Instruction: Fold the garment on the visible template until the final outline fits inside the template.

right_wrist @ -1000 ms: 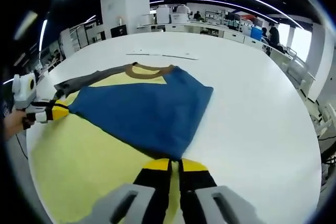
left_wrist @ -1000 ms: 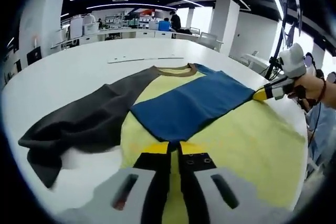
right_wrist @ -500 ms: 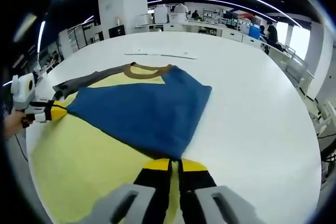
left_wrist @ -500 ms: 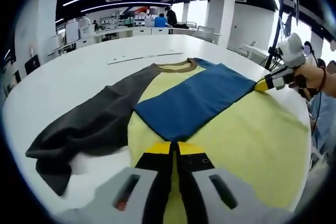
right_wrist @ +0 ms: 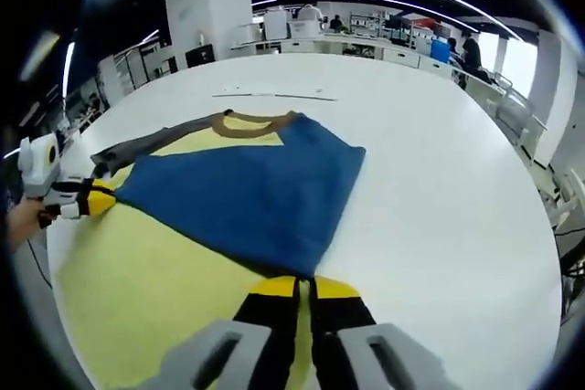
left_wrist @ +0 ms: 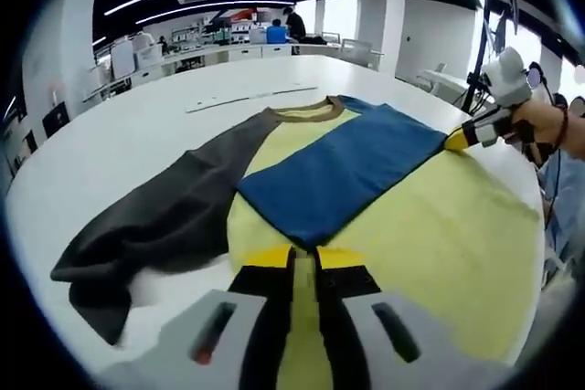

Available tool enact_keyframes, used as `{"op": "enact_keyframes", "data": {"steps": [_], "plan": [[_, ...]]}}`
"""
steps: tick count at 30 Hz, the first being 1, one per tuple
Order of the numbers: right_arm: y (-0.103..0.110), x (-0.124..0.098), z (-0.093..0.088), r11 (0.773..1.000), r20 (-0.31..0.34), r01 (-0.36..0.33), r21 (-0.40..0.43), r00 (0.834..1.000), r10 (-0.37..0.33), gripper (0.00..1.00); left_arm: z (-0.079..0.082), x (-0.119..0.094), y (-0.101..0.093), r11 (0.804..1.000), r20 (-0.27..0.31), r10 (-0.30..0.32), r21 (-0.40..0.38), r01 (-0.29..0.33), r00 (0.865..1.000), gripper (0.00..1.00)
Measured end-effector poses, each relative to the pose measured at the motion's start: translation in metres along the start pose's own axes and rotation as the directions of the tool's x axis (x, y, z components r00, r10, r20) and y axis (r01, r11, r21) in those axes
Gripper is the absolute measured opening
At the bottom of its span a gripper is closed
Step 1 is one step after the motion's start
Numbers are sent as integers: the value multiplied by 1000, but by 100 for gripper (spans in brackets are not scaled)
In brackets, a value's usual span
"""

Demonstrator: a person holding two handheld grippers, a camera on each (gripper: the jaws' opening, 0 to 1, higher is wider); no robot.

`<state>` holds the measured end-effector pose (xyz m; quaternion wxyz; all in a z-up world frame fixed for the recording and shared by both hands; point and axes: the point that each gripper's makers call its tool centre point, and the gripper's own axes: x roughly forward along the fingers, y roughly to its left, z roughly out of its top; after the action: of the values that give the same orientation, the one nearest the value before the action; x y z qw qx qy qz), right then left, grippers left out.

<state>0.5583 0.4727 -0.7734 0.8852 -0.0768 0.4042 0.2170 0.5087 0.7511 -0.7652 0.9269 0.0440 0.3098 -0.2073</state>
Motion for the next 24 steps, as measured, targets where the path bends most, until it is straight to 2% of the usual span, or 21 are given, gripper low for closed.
{"op": "enact_keyframes", "data": {"steps": [3,9,12,17,24], "plan": [[-4,0,0,1000,-4,0,-1,1000,0,0,5,-5,2,1000,27,6,-1,-6,1000,22],[-13,-1,-2,1000,-18,2,-28,1000,-2,0,6,-19,9,999,37,38,0,-38,999,35],[-16,-1,-2,1000,-18,-10,-13,1000,10,0,3,-24,14,999,36,52,-18,-51,998,40],[-22,-3,-2,1000,-23,-25,-18,999,24,0,-4,-36,29,992,40,114,-62,-111,993,51],[-32,-5,-4,1000,-24,-20,-10,1000,20,0,-17,-52,48,976,6,199,-88,-197,980,61]]}}
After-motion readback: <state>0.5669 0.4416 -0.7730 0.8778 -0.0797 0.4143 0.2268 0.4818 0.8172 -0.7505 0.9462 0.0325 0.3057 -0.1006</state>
